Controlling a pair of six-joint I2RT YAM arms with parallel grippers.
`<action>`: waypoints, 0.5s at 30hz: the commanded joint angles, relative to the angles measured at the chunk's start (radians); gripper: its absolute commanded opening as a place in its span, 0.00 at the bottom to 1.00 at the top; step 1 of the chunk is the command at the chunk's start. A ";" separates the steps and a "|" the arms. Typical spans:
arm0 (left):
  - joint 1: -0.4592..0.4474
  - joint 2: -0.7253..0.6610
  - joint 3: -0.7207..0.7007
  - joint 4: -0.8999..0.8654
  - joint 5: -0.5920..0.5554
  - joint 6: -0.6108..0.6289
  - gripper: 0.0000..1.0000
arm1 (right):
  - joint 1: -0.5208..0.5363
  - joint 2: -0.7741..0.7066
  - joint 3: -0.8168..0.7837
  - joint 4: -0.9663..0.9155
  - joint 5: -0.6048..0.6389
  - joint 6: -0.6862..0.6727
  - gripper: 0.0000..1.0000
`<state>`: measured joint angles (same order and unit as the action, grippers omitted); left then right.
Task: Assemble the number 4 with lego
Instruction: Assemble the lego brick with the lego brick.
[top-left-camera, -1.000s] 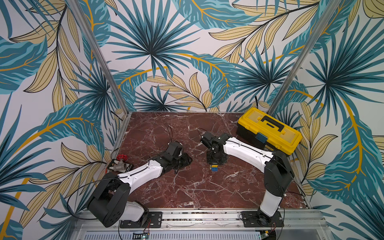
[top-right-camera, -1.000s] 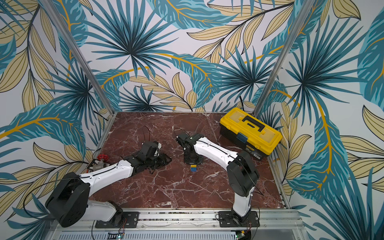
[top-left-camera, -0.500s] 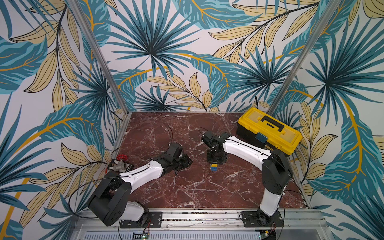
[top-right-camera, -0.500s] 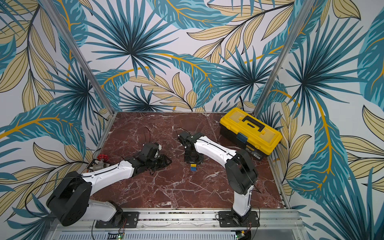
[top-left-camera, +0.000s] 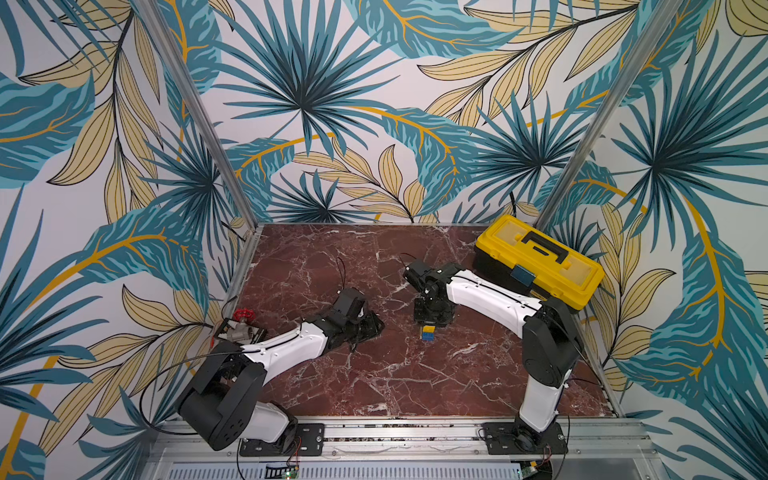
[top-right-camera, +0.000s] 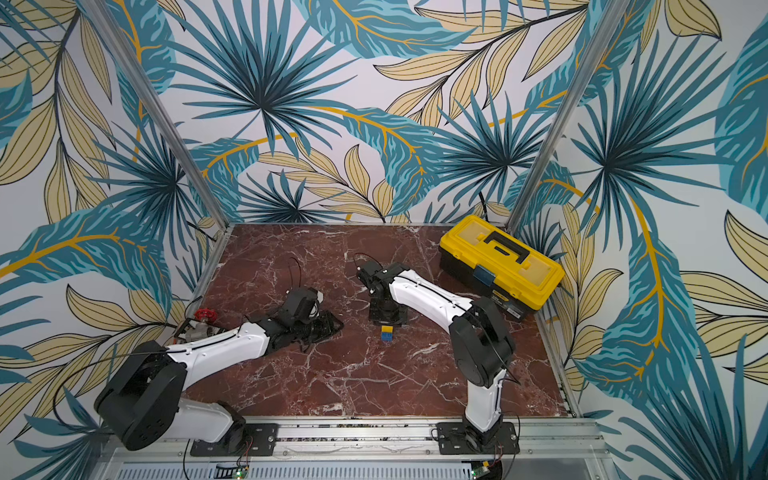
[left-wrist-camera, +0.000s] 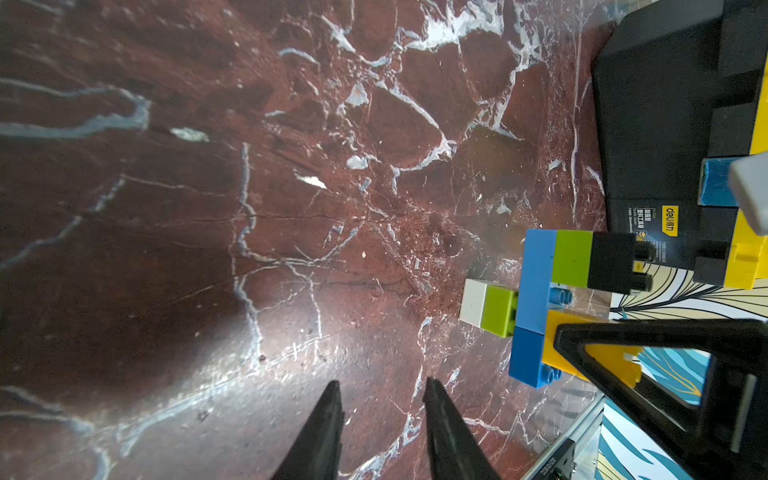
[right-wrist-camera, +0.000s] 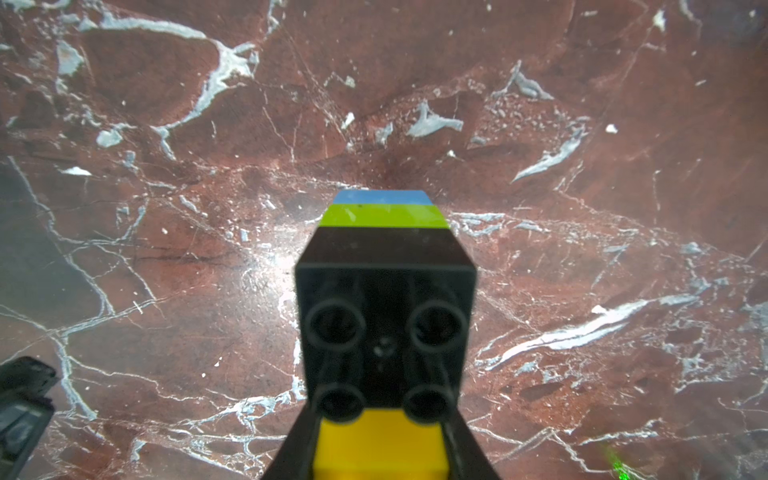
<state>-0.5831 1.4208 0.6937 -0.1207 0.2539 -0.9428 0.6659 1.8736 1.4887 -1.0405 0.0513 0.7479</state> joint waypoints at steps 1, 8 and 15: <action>-0.006 0.007 -0.023 0.026 0.011 -0.007 0.36 | -0.009 0.092 -0.033 0.000 -0.005 -0.001 0.11; -0.007 0.006 -0.026 0.027 0.010 -0.007 0.36 | -0.025 0.094 -0.066 0.012 -0.002 0.010 0.11; -0.007 0.011 -0.030 0.035 0.015 -0.010 0.36 | -0.028 0.064 -0.099 0.014 -0.027 0.033 0.11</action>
<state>-0.5842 1.4250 0.6868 -0.1078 0.2596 -0.9512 0.6437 1.8626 1.4681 -1.0149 0.0277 0.7559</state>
